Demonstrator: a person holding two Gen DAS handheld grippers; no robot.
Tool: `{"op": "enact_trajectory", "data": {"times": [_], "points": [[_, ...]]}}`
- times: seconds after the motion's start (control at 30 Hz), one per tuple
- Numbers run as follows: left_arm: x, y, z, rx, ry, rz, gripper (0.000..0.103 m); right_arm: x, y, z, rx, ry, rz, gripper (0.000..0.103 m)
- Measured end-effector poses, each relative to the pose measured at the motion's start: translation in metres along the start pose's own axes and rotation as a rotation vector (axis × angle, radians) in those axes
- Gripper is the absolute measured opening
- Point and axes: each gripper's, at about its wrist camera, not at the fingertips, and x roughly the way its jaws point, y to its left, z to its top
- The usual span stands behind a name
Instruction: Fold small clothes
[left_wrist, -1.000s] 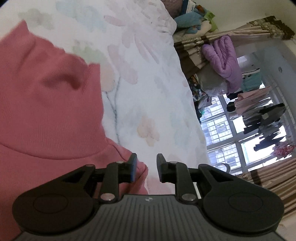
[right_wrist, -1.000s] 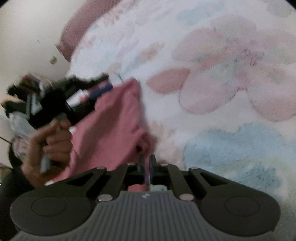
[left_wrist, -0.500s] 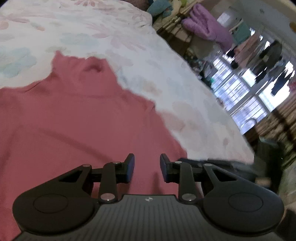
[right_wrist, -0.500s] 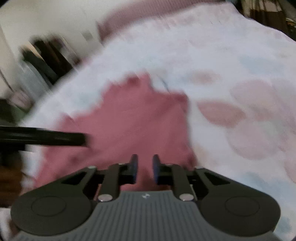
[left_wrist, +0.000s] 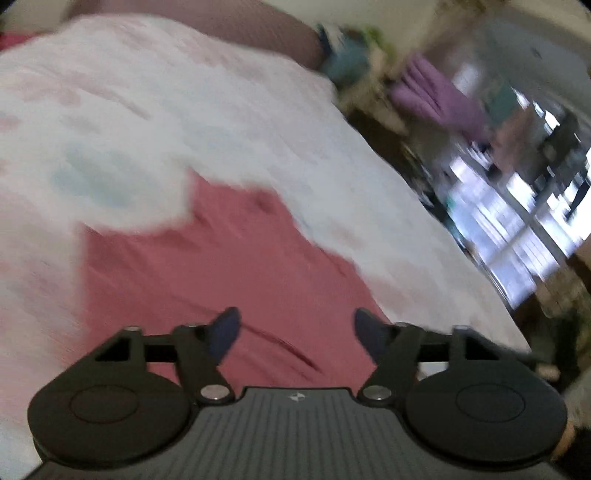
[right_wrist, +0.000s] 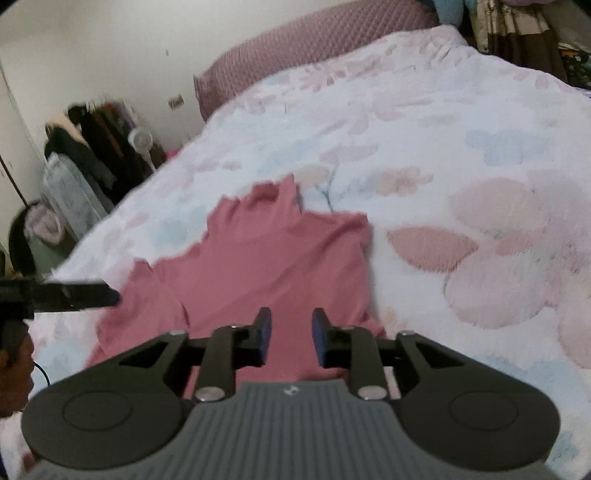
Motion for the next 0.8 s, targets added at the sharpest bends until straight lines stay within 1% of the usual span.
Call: {"op": "enact_trajectory", "data": {"times": [0.03, 0.1, 0.13, 0.2, 0.23, 0.27, 0.3, 0.37, 0.43, 0.57, 0.67, 0.8], "points": [[-0.007, 0.013, 0.008, -0.010, -0.005, 0.030, 0.087, -0.005, -0.001, 0.003, 0.009, -0.014, -0.002, 0.030], [-0.013, 0.040, 0.024, -0.026, 0.017, 0.092, 0.087, -0.012, -0.006, 0.011, 0.036, -0.033, -0.007, 0.034], [-0.013, 0.049, 0.031, -0.029, 0.030, 0.113, 0.087, -0.013, -0.009, 0.016, 0.051, -0.035, -0.001, 0.036], [-0.010, 0.063, 0.045, -0.010, 0.049, 0.130, 0.087, -0.008, -0.012, 0.030, 0.055, -0.024, 0.007, 0.039], [-0.005, 0.067, 0.053, 0.006, 0.058, 0.131, 0.087, -0.004, -0.013, 0.039, 0.039, -0.016, 0.005, 0.039], [0.000, 0.070, 0.061, 0.027, 0.065, 0.130, 0.087, 0.001, -0.014, 0.048, 0.018, -0.010, 0.006, 0.041], [0.004, 0.069, 0.065, 0.047, 0.072, 0.130, 0.087, 0.007, -0.014, 0.058, -0.003, -0.002, 0.009, 0.046], [0.020, 0.065, 0.077, 0.104, 0.101, 0.130, 0.087, 0.023, -0.018, 0.081, -0.027, 0.022, 0.017, 0.047], [0.038, 0.056, 0.080, 0.140, 0.125, 0.107, 0.087, 0.042, -0.020, 0.104, -0.045, 0.052, 0.031, 0.047], [0.083, 0.053, 0.088, 0.131, 0.175, 0.041, 0.087, 0.084, -0.018, 0.139, -0.092, 0.100, 0.043, 0.047], [0.117, 0.054, 0.096, 0.130, 0.206, 0.033, 0.087, 0.118, -0.016, 0.157, -0.110, 0.133, 0.049, 0.047], [0.154, 0.064, 0.106, 0.076, 0.239, 0.024, 0.087, 0.167, -0.015, 0.166, -0.116, 0.202, 0.054, 0.047]]}}
